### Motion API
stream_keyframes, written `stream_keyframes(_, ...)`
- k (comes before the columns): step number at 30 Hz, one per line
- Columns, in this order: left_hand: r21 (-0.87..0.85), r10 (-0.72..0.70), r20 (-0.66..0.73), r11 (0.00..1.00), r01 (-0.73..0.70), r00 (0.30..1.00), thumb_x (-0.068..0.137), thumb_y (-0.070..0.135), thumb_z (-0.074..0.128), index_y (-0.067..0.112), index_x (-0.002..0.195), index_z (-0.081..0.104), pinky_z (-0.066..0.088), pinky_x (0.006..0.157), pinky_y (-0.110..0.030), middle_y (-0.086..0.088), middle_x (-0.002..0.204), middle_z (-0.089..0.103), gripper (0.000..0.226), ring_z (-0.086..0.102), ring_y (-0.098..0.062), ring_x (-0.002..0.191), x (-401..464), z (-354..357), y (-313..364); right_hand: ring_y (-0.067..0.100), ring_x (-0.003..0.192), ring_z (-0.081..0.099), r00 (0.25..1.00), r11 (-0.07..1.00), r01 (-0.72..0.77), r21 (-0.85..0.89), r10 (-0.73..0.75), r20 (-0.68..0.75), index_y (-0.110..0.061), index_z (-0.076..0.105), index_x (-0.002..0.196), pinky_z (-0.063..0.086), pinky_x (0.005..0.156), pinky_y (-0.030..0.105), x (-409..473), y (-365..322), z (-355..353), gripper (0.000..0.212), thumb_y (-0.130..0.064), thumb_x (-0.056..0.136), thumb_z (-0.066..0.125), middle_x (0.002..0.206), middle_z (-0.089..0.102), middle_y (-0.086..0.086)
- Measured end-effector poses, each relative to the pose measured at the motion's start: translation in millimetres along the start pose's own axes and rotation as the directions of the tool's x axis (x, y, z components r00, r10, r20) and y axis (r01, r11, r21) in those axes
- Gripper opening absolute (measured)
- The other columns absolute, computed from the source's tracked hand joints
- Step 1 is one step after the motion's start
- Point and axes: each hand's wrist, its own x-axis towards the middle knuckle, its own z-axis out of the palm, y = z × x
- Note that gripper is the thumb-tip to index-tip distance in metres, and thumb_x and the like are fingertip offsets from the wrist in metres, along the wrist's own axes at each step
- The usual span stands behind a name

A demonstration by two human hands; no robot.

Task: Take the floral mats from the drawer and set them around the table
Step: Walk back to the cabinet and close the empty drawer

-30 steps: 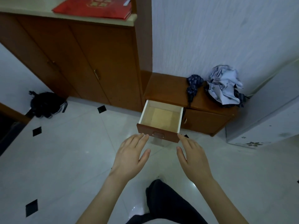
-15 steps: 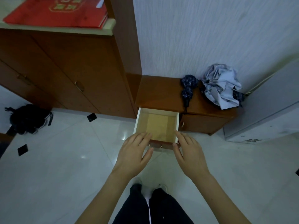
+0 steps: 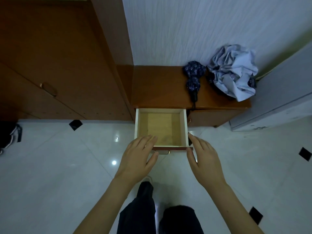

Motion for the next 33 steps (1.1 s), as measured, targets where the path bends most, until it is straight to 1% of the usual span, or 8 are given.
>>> stream_keyframes(5, -0.004, -0.017, -0.034, 1.000, 0.017, 0.999, 0.095, 0.040, 0.038, 0.015, 0.136, 0.050, 0.038, 0.102, -0.032, -0.002, 0.133, 0.055, 0.050, 0.044, -0.015, 0.123, 11, 61, -51, 0.019, 0.117, 0.054, 0.999, 0.998, 0.048, -0.032, -0.047, 0.008, -0.016, 0.047, 0.139, 0.043, 0.099, 0.036, 37, 25, 70, 0.049, -0.036, 0.095, 0.035, 0.129, 0.059, 0.001)
stream_keyframes(8, -0.024, -0.030, -0.026, 0.999, 0.030, 0.999, 0.095, 0.041, 0.039, 0.017, 0.137, 0.048, 0.040, 0.103, -0.035, -0.001, 0.136, 0.053, 0.050, 0.044, -0.016, 0.125, 17, 116, -75, 0.023, 0.117, 0.054, 0.996, 0.992, 0.093, -0.084, -0.092, 0.018, -0.014, 0.048, 0.138, 0.045, 0.099, 0.041, 56, 49, 122, 0.052, -0.037, 0.094, 0.031, 0.129, 0.059, 0.004)
stream_keyframes(12, -0.013, -0.017, -0.018, 1.000, 0.017, 1.000, 0.095, 0.044, 0.040, 0.019, 0.138, 0.047, 0.042, 0.103, -0.040, 0.000, 0.138, 0.051, 0.050, 0.045, -0.018, 0.128, 29, 199, -111, 0.023, 0.115, 0.055, 0.989, 0.984, 0.146, -0.098, -0.145, 0.019, -0.014, 0.048, 0.138, 0.044, 0.097, 0.040, 73, 87, 203, 0.051, -0.036, 0.094, 0.033, 0.129, 0.059, 0.005)
stream_keyframes(17, 0.065, 0.031, -0.043, 0.997, -0.029, 0.999, 0.094, 0.046, 0.039, 0.020, 0.138, 0.047, 0.040, 0.103, -0.036, 0.002, 0.139, 0.051, 0.052, 0.044, -0.018, 0.128, 34, 280, -154, 0.023, 0.121, 0.052, 0.979, 0.972, 0.203, -0.120, -0.202, 0.022, -0.018, 0.044, 0.141, 0.045, 0.098, 0.042, 79, 133, 288, 0.053, -0.041, 0.095, 0.032, 0.134, 0.056, 0.003)
stream_keyframes(22, 0.172, 0.089, -0.088, 0.982, -0.072, 0.992, 0.093, 0.053, 0.037, 0.023, 0.140, 0.045, 0.031, 0.105, -0.031, 0.003, 0.140, 0.049, 0.056, 0.042, -0.018, 0.130, 36, 328, -187, 0.023, 0.123, 0.050, 0.952, 0.939, 0.299, -0.170, -0.305, -0.011, -0.020, 0.044, 0.141, 0.044, 0.099, 0.043, 80, 169, 336, 0.053, -0.044, 0.095, 0.037, 0.134, 0.056, 0.003)
stream_keyframes(27, 0.239, 0.152, -0.158, 0.965, -0.112, 0.976, 0.091, 0.058, 0.038, 0.022, 0.136, 0.050, 0.040, 0.102, -0.036, 0.000, 0.135, 0.054, 0.059, 0.047, -0.021, 0.127, 34, 351, -203, 0.022, 0.123, 0.050, 0.907, 0.893, 0.390, -0.223, -0.414, -0.073, -0.020, 0.046, 0.141, 0.044, 0.098, 0.038, 78, 193, 360, 0.057, -0.050, 0.092, 0.041, 0.130, 0.058, 0.002)
stream_keyframes(30, 0.275, 0.152, -0.158, 0.956, -0.104, 0.976, 0.089, 0.061, 0.038, 0.021, 0.131, 0.056, 0.042, 0.094, -0.032, 0.004, 0.124, 0.061, 0.060, 0.053, -0.018, 0.116, 34, 360, -207, 0.018, 0.106, 0.057, 0.900, 0.874, 0.389, -0.290, -0.428, -0.083, -0.020, 0.049, 0.137, 0.048, 0.083, 0.030, 80, 202, 366, 0.059, -0.054, 0.091, 0.041, 0.116, 0.063, -0.002)
stream_keyframes(33, 0.324, 0.141, -0.126, 0.942, -0.093, 0.982, 0.089, 0.064, 0.034, 0.023, 0.117, 0.063, 0.046, 0.080, -0.028, 0.009, 0.102, 0.065, 0.058, 0.057, -0.013, 0.096, 34, 367, -209, 0.013, 0.085, 0.059, 0.905, 0.877, 0.375, -0.300, -0.416, -0.085, -0.019, 0.056, 0.126, 0.045, 0.063, 0.022, 81, 210, 369, 0.055, -0.057, 0.089, 0.041, 0.098, 0.063, -0.006)
